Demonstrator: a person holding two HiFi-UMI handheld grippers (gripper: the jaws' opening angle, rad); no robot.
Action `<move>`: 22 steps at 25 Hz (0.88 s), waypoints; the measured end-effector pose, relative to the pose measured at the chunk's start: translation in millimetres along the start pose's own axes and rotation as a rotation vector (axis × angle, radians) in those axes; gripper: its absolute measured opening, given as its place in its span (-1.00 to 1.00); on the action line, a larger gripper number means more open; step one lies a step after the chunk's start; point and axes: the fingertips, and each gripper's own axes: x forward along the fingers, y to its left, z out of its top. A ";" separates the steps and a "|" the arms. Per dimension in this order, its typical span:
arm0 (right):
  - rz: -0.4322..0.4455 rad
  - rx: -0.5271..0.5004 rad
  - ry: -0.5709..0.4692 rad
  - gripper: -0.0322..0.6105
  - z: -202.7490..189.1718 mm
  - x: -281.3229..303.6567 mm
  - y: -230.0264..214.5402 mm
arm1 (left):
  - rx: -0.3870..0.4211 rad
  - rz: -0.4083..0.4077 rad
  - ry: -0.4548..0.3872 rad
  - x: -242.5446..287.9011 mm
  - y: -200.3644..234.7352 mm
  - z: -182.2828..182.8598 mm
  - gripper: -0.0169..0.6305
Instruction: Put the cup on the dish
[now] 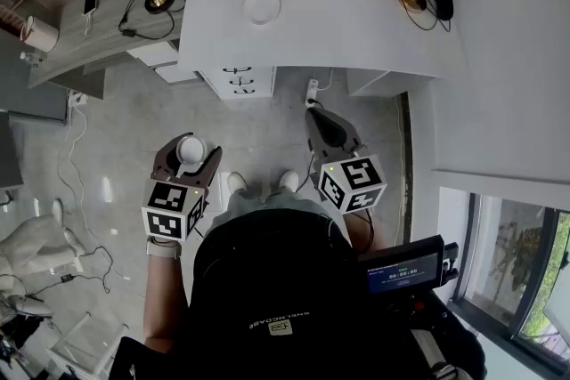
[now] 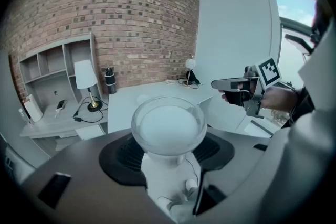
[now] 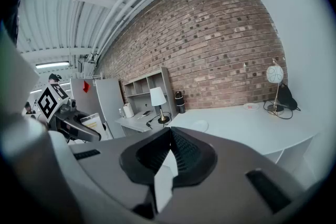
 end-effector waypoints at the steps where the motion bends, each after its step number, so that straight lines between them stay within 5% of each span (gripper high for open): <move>1: 0.001 -0.003 -0.004 -0.89 0.3 0.4 2.4 | -0.021 -0.011 -0.002 -1.9 1.5 -1.2 -0.15; 5: -0.005 -0.002 -0.013 -0.89 0.0 0.4 7.6 | -0.070 -0.019 0.000 -7.0 11.0 -4.5 -0.15; 22: -0.080 0.032 -0.033 -0.89 11.2 29.2 3.4 | -0.036 -0.056 0.021 5.0 53.2 4.3 -0.15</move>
